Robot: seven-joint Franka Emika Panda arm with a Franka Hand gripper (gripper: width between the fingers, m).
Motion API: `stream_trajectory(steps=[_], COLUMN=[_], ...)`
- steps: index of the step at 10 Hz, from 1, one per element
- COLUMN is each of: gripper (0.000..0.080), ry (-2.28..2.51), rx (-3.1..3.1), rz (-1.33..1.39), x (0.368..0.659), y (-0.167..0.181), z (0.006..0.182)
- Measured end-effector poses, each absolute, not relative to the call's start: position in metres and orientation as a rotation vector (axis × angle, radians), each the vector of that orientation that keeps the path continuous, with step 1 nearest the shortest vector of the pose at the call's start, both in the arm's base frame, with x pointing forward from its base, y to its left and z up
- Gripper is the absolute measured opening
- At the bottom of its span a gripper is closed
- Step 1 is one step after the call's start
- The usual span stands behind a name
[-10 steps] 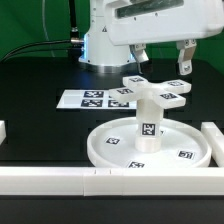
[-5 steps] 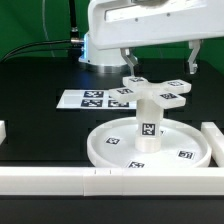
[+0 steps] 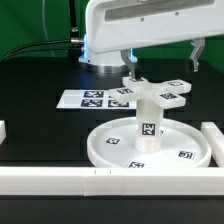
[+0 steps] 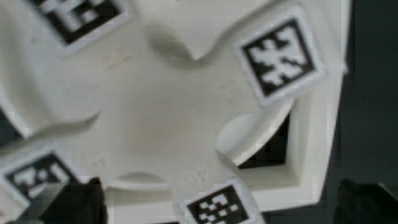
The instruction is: Assemble round table
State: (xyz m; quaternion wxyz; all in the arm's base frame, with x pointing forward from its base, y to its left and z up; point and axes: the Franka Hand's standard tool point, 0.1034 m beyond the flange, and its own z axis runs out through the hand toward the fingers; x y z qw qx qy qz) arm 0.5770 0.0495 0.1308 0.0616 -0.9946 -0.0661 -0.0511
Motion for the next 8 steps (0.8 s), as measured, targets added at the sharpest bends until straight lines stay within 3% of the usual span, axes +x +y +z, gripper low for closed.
stream_trajectory(steps=[4, 8], gripper=[0.0649, 0.0649], ry=[-0.911, -1.276], rx=[-2.950, -2.822], rz=[-0.134, -0.135], x=[0.5765, 0.5770], y=[0.0522, 0.0489], z=[0.1309, 0.1303])
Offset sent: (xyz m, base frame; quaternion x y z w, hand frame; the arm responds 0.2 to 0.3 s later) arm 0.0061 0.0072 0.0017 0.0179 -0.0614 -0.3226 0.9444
